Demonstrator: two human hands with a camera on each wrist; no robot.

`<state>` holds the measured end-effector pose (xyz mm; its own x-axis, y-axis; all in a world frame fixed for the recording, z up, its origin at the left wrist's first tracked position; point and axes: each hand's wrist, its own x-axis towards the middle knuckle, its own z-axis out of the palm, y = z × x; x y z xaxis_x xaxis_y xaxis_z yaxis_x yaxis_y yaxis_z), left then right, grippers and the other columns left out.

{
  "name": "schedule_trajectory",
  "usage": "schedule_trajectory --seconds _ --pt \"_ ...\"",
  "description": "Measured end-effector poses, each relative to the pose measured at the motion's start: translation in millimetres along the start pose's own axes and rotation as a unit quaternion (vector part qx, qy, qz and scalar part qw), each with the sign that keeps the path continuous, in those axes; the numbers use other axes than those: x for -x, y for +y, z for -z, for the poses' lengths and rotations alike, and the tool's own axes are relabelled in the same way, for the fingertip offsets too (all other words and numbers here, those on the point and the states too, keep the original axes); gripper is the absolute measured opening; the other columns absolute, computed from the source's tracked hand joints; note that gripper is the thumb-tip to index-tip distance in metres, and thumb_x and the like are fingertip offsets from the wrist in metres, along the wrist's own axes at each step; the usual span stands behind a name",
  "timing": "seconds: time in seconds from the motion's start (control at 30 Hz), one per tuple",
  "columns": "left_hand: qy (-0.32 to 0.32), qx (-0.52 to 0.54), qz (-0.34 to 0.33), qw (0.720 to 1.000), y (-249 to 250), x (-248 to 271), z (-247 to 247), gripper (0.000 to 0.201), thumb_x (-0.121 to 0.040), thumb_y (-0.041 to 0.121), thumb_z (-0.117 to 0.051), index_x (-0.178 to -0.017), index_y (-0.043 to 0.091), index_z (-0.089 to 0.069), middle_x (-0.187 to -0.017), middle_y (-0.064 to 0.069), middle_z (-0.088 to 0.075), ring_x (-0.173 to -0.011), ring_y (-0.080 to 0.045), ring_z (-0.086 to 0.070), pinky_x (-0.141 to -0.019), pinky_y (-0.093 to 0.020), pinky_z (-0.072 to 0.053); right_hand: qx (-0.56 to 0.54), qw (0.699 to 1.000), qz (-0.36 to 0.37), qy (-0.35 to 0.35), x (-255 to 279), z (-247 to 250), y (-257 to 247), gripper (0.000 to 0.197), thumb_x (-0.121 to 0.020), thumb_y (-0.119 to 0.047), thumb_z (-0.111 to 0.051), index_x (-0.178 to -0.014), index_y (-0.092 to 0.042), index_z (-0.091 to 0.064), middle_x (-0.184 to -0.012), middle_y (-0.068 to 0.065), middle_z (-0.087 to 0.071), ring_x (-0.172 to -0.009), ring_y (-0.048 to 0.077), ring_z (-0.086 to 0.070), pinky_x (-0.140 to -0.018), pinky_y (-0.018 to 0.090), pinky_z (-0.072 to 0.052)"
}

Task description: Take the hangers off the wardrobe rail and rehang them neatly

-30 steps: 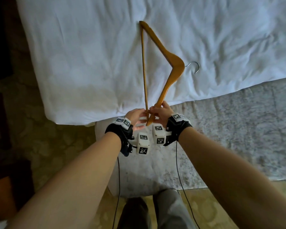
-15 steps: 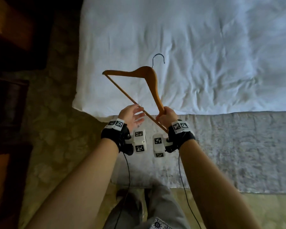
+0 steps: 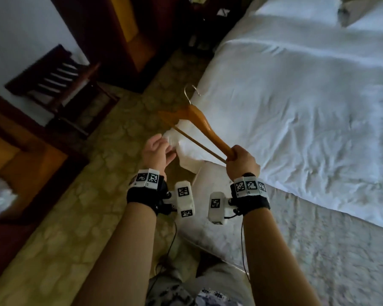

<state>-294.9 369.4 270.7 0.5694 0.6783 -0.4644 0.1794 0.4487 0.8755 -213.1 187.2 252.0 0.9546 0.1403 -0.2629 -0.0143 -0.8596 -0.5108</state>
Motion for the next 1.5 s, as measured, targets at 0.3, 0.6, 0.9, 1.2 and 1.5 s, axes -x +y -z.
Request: schedule_trajectory --seconds 0.3,0.6,0.9,1.2,1.5 --pt "-0.016 0.018 -0.162 0.987 87.6 40.3 153.4 0.062 -0.088 0.031 -0.068 -0.143 0.032 -0.039 -0.121 0.021 -0.049 -0.122 -0.009 -0.049 -0.101 -0.039 -0.044 0.087 0.973 0.180 0.118 95.1 -25.5 -152.7 0.024 -0.083 -0.007 -0.053 -0.088 -0.030 -0.059 -0.072 -0.006 -0.050 -0.099 0.024 -0.056 -0.107 0.043 -0.023" --pt "0.080 -0.176 -0.328 0.925 132.7 60.3 302.8 0.043 -0.083 0.043 -0.071 -0.123 0.033 -0.060 -0.126 0.015 -0.051 -0.116 0.000 -0.047 -0.100 -0.018 -0.037 0.024 0.927 0.337 0.165 153.0 -58.7 -285.9 0.028 -0.077 -0.003 -0.055 -0.082 -0.029 -0.063 -0.091 -0.014 -0.057 -0.118 0.019 -0.044 -0.116 0.056 -0.006" --pt "0.248 -0.184 -0.348 0.885 154.8 48.4 384.6 0.024 -0.082 0.039 -0.072 -0.098 0.023 -0.068 -0.089 0.007 -0.070 -0.084 -0.006 -0.064 -0.079 -0.023 -0.051 -0.004 0.871 0.470 0.142 164.1 -102.7 -417.5 0.033 -0.077 -0.005 -0.058 -0.093 -0.032 -0.069 -0.127 -0.009 -0.051 -0.139 0.018 -0.027 -0.118 0.054 0.001" --pt "0.317 -0.157 -0.386 0.852 195.7 -4.1 418.0 0.027 -0.089 0.031 -0.068 -0.108 0.012 -0.067 -0.092 0.005 -0.070 -0.086 -0.004 -0.065 -0.077 -0.012 -0.047 -0.117 0.844 0.521 0.047 135.4 -175.1 -522.7 0.037 -0.080 -0.001 -0.057 -0.110 -0.022 -0.067 -0.153 0.006 -0.032 -0.148 0.029 -0.015 -0.117 0.053 -0.020" --pt "0.396 -0.090 -0.425 0.809 241.7 -46.2 436.0 0.019 -0.092 0.021 -0.064 -0.109 0.013 -0.065 -0.094 0.005 -0.070 -0.088 -0.004 -0.065 -0.080 -0.020 -0.049 -0.217 0.816 0.521 -0.126 117.2 -213.5 -605.2 0.074 -0.084 -0.018 -0.066 -0.148 -0.027 -0.030 -0.162 0.003 0.000 -0.148 0.030 -0.014 -0.113 0.046 -0.034"
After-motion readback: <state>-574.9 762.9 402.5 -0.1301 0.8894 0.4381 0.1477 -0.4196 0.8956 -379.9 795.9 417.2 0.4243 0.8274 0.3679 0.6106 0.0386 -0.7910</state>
